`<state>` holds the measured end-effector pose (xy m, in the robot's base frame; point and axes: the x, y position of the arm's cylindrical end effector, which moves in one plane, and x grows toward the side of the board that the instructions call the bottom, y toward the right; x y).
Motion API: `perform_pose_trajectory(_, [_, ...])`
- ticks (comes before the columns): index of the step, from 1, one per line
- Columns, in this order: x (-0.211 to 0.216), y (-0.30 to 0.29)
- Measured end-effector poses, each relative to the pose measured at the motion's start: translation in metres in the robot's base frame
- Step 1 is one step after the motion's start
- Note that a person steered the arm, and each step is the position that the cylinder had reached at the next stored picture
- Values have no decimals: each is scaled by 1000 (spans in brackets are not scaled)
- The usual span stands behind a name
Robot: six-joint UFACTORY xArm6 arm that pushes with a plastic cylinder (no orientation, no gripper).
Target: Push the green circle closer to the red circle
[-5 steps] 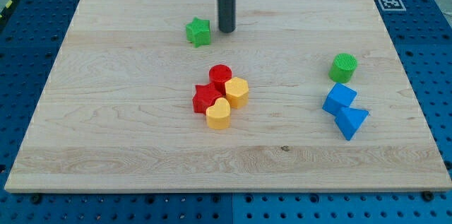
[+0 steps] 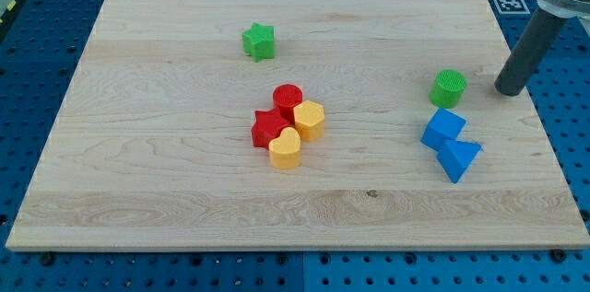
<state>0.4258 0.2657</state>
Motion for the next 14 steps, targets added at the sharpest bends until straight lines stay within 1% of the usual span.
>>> perform_pose_trajectory(3, [3, -92])
perform_pose_trajectory(4, [6, -102])
perform_pose_trajectory(6, [12, -104])
perform_pose_trajectory(8, [31, -105])
perform_pose_trajectory(9, [26, -118])
perform_pose_trajectory(10, [8, -145])
perform_pose_trajectory(12, [-7, -219])
perform_pose_trajectory(13, [-12, -221])
perform_pose_trajectory(14, [-38, -201])
